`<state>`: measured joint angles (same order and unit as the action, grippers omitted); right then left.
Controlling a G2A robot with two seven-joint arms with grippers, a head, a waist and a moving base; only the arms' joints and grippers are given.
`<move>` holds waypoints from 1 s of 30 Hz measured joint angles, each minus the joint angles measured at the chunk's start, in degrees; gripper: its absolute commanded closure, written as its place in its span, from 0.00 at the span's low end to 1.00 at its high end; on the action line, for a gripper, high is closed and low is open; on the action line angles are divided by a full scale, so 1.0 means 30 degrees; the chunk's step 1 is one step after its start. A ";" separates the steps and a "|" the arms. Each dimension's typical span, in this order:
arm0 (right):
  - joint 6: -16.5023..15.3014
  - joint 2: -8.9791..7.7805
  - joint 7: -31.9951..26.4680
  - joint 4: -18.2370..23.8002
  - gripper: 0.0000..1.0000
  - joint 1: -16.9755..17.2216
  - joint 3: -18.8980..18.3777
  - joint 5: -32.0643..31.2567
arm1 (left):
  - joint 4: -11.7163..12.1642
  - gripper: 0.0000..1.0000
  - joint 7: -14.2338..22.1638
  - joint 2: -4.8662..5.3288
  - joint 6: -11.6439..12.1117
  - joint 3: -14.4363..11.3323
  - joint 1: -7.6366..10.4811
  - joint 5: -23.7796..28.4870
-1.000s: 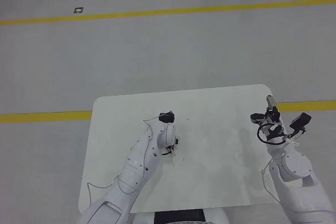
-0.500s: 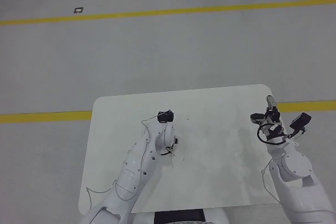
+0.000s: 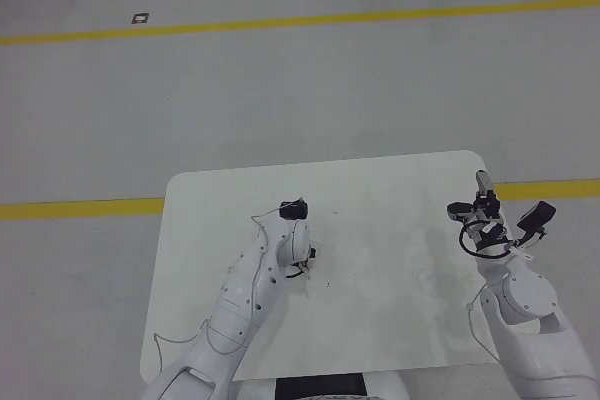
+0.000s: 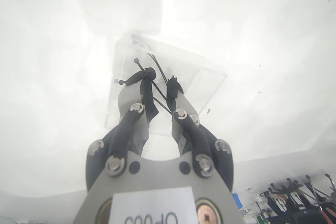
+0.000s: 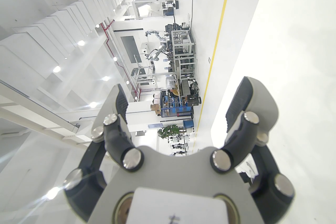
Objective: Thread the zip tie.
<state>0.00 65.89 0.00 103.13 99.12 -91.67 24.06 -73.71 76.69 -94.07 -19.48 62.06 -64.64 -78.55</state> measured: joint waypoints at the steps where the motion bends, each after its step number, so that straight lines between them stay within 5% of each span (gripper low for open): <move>1: 0.0000 0.0000 0.0000 0.0000 0.00 0.0000 0.0000 0.0000 | 0.0070 0.92 -0.0019 -0.0010 0.0000 -0.0021 0.0043 0.0028; 13: 0.0000 0.0000 0.0000 0.0000 0.00 0.0000 0.0000 0.0000 | 0.0696 0.86 -0.0031 -0.0083 0.0000 -0.0134 0.0430 0.0151; 30: 0.0000 0.0000 0.0000 0.0000 0.00 0.0000 0.0000 0.0000 | -0.0017 0.83 0.0362 -0.0061 0.0000 0.0025 0.0099 -0.0222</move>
<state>0.00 65.89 0.00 103.13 99.12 -91.67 24.06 -73.76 77.78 -94.26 -19.48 62.14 -64.34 -79.21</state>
